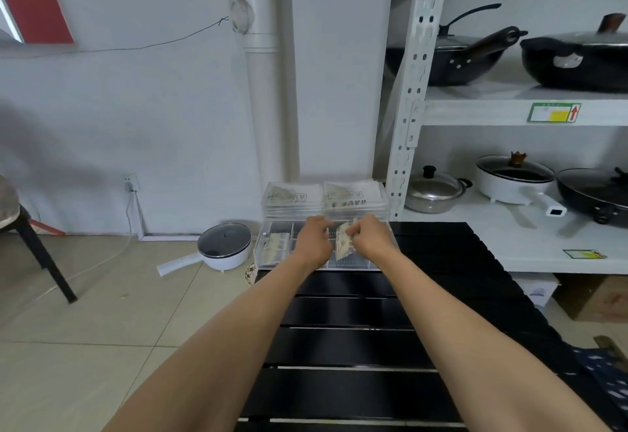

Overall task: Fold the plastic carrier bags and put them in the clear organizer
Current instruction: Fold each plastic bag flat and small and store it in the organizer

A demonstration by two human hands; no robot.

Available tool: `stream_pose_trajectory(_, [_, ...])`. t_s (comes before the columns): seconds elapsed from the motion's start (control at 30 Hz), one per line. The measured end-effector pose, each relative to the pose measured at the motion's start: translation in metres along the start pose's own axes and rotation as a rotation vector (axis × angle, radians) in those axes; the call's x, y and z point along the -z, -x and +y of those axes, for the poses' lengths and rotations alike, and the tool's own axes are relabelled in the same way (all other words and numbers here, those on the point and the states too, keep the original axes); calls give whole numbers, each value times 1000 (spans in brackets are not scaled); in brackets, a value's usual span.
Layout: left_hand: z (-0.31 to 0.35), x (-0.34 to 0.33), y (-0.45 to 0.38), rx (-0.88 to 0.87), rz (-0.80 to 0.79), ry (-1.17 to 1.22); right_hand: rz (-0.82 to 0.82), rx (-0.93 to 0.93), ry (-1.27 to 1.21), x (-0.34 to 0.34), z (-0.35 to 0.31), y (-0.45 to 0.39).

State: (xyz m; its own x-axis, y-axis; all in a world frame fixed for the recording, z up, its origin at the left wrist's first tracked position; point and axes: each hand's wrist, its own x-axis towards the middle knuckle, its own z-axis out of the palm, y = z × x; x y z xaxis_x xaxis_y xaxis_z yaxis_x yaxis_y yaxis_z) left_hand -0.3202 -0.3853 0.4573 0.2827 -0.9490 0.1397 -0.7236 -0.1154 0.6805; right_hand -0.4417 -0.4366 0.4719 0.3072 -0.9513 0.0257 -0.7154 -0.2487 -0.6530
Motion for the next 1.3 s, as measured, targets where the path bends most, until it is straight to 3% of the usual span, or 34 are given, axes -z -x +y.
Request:
stream_pose_trajectory(0.37, [-1, 4, 15, 35, 201, 217, -127, 7, 513, -6, -26, -7])
stream_pose_trajectory(0.67, [-18, 19, 34, 30, 189, 209, -202, 89, 713, -12, -34, 0])
stream_pose_trajectory(0.87, [-27, 37, 56, -3, 226, 205, -32, 148, 779, -13, -46, 24])
stream_pose_trajectory(1.0, [-33, 53, 78, 31, 240, 251, 87, 228, 716, -24, -67, 51])
stream_pose_trajectory(1.3, [-72, 97, 157, 166, 302, 405, -30, 382, 320, -91, -123, 140])
